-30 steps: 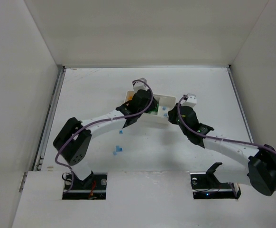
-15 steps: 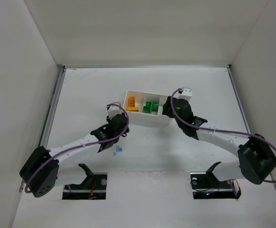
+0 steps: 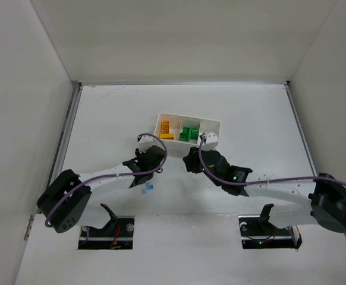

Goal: Sort the legos into containers by color

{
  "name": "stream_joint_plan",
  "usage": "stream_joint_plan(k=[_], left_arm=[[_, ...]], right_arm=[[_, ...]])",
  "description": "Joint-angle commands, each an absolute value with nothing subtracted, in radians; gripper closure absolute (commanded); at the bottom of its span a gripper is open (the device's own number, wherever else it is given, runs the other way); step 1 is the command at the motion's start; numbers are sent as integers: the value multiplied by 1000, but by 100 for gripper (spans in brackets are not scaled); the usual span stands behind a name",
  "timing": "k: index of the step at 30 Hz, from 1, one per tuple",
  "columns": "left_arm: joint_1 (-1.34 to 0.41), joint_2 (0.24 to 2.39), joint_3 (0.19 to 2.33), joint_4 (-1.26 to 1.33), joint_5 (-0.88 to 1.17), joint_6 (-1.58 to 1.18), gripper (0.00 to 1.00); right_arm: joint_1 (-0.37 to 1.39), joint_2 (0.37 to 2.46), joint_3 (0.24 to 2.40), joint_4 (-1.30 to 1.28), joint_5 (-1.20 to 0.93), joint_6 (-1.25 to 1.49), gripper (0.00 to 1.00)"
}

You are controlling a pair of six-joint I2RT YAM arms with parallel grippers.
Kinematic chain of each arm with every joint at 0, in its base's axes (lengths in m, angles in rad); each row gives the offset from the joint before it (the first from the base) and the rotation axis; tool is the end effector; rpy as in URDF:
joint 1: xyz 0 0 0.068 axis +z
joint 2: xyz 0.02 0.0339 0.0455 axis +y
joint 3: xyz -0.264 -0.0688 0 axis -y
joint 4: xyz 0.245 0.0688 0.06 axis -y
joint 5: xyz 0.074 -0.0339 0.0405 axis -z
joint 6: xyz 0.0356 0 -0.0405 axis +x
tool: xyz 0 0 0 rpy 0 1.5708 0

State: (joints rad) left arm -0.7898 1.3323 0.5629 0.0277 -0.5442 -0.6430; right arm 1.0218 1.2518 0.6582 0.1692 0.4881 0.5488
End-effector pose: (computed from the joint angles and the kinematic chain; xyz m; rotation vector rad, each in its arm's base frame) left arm 0.1908 -0.1663 0.1721 -0.1069 2.1896 -0.1709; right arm 0.1551 0.2216 0.2335 -0.1528 1.9775 0.5489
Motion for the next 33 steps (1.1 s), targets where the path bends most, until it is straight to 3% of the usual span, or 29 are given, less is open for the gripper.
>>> stream_joint_plan(k=[1,5,15,19,33], left_arm=[[-783,1341,554,72,-580,-635,67],[-780,1380,554,92,-571,-638,69],[-783,1414,555,84,-572,-643,75],[-778,1422,551,92,-574,-647,87],[-562,1089,492,58,-391,-690,89]], right_arm=[[1097,1253,638,212,491,600,52],[1163,1282,612,219,488,675,57],[1246,1408,653,248,494,706,56],[1280,1462,670,294,492,709,54],[1383,1764,891,318,546,670,44]])
